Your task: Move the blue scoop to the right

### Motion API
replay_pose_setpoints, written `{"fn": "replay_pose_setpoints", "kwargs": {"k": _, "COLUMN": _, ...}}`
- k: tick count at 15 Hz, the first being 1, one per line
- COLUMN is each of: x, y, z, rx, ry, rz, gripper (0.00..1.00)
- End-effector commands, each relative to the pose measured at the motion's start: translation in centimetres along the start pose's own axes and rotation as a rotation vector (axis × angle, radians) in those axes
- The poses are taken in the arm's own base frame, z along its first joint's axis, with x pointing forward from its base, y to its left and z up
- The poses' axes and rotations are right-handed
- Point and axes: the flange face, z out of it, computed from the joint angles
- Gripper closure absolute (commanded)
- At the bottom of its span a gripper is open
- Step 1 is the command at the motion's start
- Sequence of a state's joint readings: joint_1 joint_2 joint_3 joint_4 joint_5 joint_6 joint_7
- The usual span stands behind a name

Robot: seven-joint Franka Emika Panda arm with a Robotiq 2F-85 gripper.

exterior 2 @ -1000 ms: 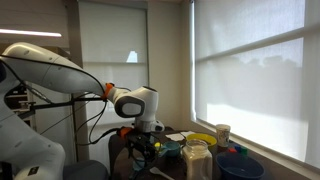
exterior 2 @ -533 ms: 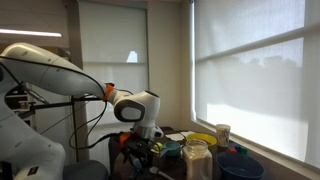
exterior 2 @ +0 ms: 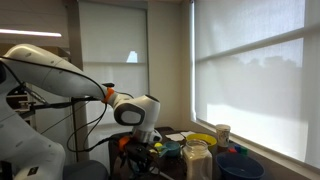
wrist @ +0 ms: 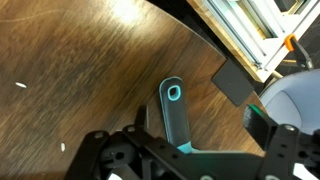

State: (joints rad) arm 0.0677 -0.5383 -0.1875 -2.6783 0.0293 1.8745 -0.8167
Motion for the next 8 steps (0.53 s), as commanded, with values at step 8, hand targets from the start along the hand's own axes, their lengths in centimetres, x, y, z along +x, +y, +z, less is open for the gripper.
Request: {"fn": "replay_pose_setpoints", "kwargs": {"k": 8, "x": -0.27, "y": 0.26, "z": 0.78, "rx": 0.019, "ry": -0.015, "rz": -0.007, "gripper": 0.35}}
